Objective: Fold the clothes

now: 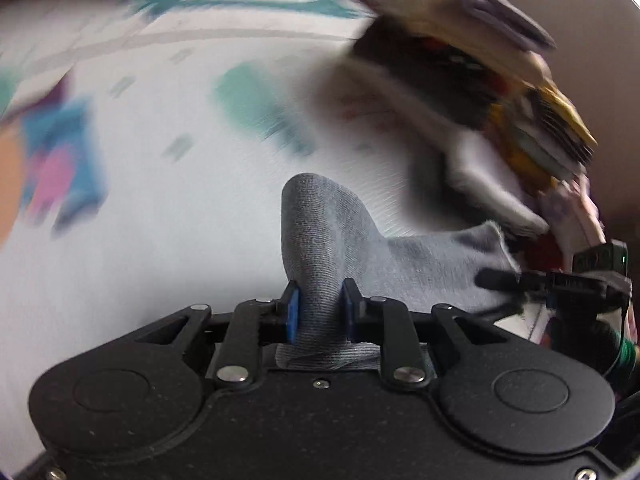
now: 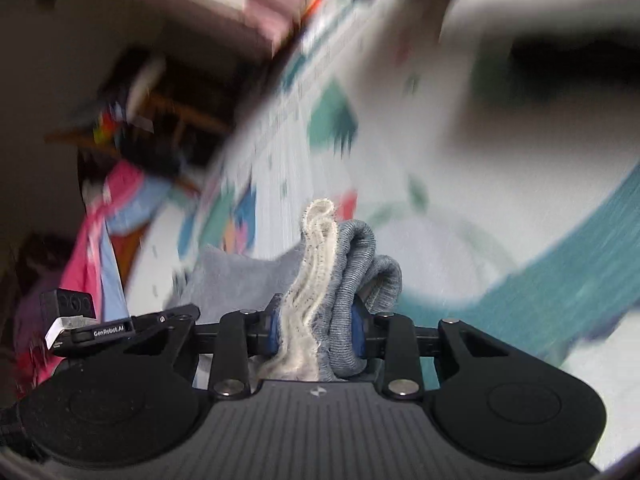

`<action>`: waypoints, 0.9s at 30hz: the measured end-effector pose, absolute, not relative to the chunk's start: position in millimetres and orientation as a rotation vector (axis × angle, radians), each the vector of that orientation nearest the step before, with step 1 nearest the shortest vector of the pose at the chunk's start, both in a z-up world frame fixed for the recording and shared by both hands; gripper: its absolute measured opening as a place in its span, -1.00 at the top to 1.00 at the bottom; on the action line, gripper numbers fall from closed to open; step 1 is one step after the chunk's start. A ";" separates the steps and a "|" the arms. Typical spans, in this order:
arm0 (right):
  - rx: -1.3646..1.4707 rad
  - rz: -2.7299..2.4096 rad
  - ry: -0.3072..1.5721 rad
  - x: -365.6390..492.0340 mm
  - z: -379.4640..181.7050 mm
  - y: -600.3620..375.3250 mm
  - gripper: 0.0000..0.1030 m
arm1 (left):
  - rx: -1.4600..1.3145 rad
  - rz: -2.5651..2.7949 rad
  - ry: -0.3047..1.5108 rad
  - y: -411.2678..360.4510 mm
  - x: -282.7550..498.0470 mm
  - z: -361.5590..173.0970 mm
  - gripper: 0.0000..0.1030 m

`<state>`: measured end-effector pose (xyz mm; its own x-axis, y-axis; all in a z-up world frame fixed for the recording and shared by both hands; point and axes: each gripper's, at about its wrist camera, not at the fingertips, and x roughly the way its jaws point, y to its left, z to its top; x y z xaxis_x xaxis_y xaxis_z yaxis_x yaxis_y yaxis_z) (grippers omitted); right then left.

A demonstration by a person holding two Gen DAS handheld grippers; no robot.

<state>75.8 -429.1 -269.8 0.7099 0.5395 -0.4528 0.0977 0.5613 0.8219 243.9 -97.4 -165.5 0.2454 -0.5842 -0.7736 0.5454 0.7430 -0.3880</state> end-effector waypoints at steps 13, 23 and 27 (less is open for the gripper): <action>0.912 -0.067 0.363 22.4 -197.0 -599.3 0.36 | -0.015 -1.146 0.927 -324.2 307.4 -136.9 0.62; 0.889 -0.410 0.461 47.5 -272.0 -636.3 0.11 | 0.011 -0.845 1.035 -414.3 325.8 -236.5 -0.03; 0.760 -0.430 0.438 53.0 -247.3 -625.4 -0.14 | -0.101 -0.785 1.006 -387.4 317.7 -203.0 0.00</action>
